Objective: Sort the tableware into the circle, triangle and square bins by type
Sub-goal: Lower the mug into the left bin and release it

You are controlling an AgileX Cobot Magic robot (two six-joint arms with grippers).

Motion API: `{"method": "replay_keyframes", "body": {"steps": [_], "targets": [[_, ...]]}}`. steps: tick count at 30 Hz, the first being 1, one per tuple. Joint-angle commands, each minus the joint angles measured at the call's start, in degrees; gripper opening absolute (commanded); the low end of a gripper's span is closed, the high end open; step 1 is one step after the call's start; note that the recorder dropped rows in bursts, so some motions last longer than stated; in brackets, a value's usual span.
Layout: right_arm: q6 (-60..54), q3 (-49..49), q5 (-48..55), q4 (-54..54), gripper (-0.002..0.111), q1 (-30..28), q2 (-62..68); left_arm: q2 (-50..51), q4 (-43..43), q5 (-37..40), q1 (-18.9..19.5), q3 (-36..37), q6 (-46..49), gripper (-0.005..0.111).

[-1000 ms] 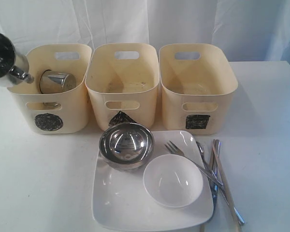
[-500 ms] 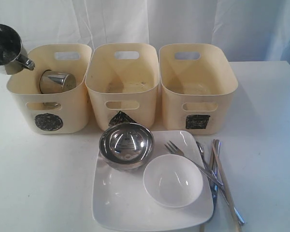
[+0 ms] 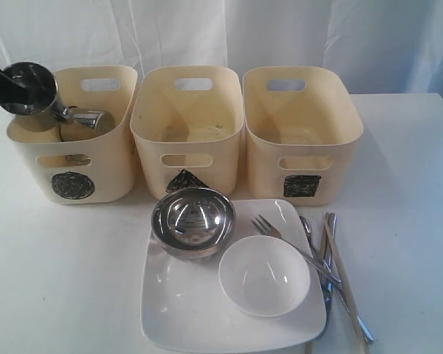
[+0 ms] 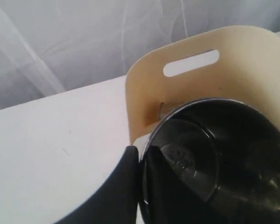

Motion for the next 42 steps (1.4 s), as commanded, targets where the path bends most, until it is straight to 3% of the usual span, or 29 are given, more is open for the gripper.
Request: {"method": "replay_keyframes", "body": {"steps": [1, 14, 17, 23, 25, 30, 34, 39, 42], "targets": [[-0.37, 0.28, -0.45, 0.02, 0.0, -0.04, -0.33, 2.93, -0.53, 6.04, -0.17, -1.99, -1.65, 0.0], [-0.37, 0.28, -0.45, 0.02, 0.0, -0.04, -0.33, 6.31, -0.4, 14.54, -0.17, -2.49, 2.21, 0.0], [-0.37, 0.28, -0.45, 0.02, 0.0, -0.04, -0.33, 6.31, -0.4, 13.88, -0.17, -2.79, 2.21, 0.013], [-0.37, 0.28, -0.45, 0.02, 0.0, -0.04, -0.33, 6.31, -1.34, 12.38, -0.17, -3.54, 1.66, 0.062], [-0.37, 0.28, -0.45, 0.02, 0.0, -0.04, -0.33, 5.91, -2.22, 12.29, -0.17, -3.54, 0.46, 0.067], [-0.37, 0.28, -0.45, 0.02, 0.0, -0.04, -0.33, 2.47, -2.53, 14.07, -0.17, -3.54, -2.64, 0.061], [-0.37, 0.28, -0.45, 0.02, 0.0, -0.04, -0.33, -2.22, -2.53, 20.61, -0.17, -3.54, -2.64, 0.061], [-0.37, 0.28, -0.45, 0.02, 0.0, -0.04, -0.33, -5.87, -5.12, 45.09, -0.17, -3.54, -3.06, 0.061], [-0.37, 0.28, -0.45, 0.02, 0.0, -0.04, -0.33, -5.39, -5.13, 54.98, -0.17, -2.92, -4.81, 0.061]]}}
